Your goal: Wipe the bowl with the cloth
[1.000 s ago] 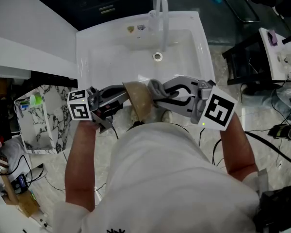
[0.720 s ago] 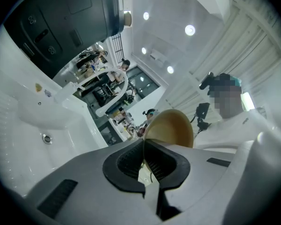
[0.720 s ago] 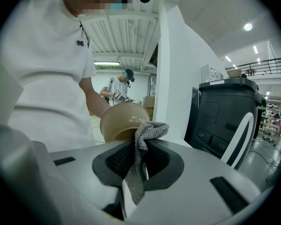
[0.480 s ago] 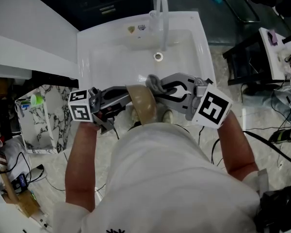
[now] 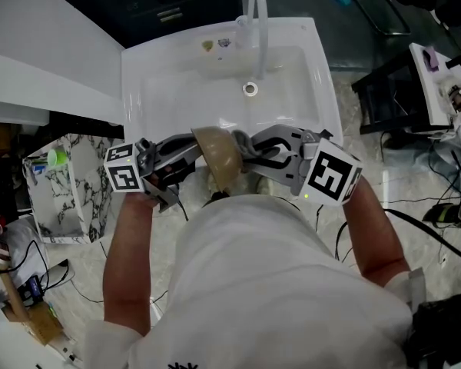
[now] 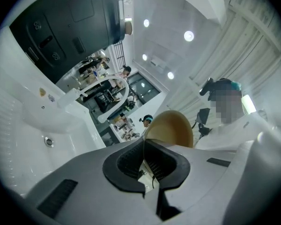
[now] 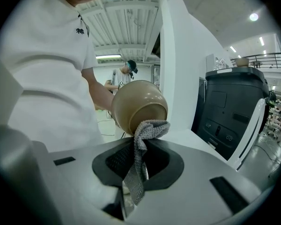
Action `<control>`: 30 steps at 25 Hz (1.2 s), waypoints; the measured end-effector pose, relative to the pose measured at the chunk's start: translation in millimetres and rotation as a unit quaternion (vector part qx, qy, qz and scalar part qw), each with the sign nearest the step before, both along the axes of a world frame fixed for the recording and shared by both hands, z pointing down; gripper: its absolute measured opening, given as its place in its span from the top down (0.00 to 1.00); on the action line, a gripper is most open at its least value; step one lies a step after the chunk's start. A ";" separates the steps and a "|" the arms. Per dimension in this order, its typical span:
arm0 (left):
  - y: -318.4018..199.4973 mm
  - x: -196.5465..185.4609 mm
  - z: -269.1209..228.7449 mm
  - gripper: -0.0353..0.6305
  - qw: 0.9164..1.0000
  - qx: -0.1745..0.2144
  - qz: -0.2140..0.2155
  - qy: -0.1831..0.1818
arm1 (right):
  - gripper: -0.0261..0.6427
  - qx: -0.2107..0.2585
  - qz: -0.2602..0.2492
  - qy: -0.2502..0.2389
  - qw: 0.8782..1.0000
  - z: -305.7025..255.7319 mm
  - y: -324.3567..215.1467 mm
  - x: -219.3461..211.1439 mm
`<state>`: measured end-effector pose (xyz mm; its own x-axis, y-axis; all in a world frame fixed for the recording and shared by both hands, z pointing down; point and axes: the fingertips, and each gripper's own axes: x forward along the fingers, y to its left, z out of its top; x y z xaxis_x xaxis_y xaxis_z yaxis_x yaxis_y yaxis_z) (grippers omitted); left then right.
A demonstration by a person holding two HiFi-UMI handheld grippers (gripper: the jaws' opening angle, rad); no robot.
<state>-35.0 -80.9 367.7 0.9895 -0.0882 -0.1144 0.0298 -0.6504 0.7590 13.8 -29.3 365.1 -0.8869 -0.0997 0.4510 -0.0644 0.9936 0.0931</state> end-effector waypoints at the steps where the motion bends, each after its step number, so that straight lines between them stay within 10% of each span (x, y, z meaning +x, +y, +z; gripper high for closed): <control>1: -1.2 -1.3 1.9 0.92 1.000 -0.002 -0.005 -0.003 | 0.89 0.000 0.000 0.001 1.000 0.5 0.9 -0.2; 30: -40.0 -57.8 77.6 0.92 0.982 -0.055 -0.077 -0.162 | 0.89 -0.025 0.038 0.017 0.999 10.8 -3.1 -42.7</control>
<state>-92.8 -120.9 445.3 0.9460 -0.2344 0.2239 -0.3183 -0.5408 0.7786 -28.9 -32.3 375.9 -0.8617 -0.1423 0.4870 -0.1371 0.9895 0.0465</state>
